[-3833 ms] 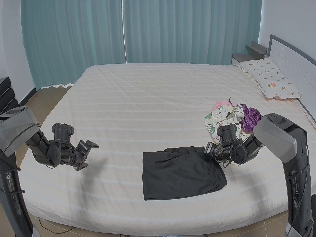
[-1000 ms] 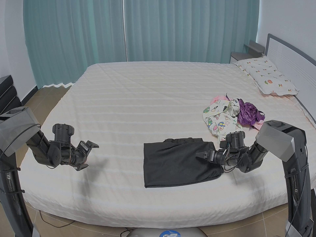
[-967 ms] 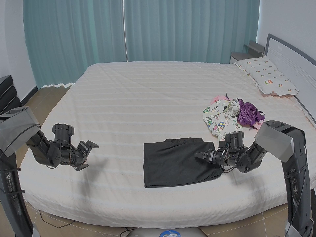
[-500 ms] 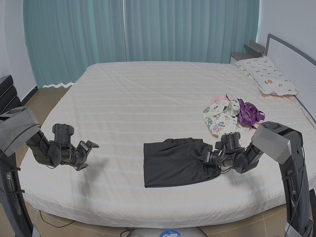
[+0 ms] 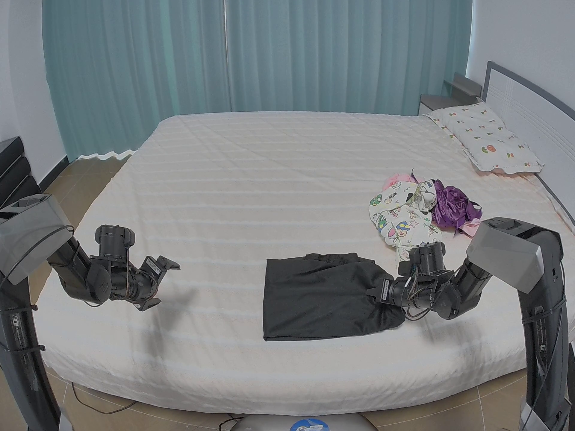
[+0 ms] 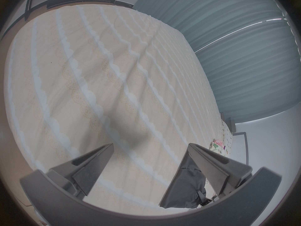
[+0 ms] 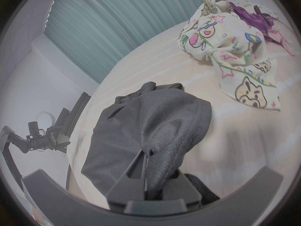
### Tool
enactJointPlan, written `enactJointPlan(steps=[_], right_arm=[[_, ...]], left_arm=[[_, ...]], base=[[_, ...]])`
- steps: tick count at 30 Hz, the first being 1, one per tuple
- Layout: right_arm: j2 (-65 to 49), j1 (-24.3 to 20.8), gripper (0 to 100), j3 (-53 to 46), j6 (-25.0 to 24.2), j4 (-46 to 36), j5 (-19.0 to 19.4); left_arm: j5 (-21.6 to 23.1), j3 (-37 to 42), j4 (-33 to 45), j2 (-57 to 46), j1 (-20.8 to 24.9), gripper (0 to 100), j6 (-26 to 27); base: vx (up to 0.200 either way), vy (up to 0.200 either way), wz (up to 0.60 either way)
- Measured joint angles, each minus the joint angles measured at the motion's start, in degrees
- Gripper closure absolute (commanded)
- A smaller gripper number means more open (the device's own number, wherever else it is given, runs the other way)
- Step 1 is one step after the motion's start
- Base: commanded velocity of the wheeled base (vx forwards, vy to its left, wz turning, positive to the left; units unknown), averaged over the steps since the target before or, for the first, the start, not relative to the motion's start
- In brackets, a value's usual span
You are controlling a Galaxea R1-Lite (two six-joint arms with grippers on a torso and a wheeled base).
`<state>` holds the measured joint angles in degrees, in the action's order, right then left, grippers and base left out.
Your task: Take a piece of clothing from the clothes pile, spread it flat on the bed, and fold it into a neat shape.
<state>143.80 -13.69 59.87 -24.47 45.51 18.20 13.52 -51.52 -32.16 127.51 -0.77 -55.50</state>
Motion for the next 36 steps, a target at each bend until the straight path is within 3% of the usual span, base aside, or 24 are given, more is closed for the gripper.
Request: enactJointPlan(steps=[24, 36], right_arm=[[-6.7, 5.2, 100, -10.6, 1.3, 0.6, 0.0], [-8.2, 7.5, 100, -11.4, 2.3, 0.5, 0.5]], left_arm=[[0.1, -0.1, 0.0, 0.0, 0.0, 0, 0.0], [0.0, -0.1, 0.0, 0.1, 0.2, 0, 0.3]], base=[[0.000, 0.000, 0.00], [0.000, -0.200, 0.00]])
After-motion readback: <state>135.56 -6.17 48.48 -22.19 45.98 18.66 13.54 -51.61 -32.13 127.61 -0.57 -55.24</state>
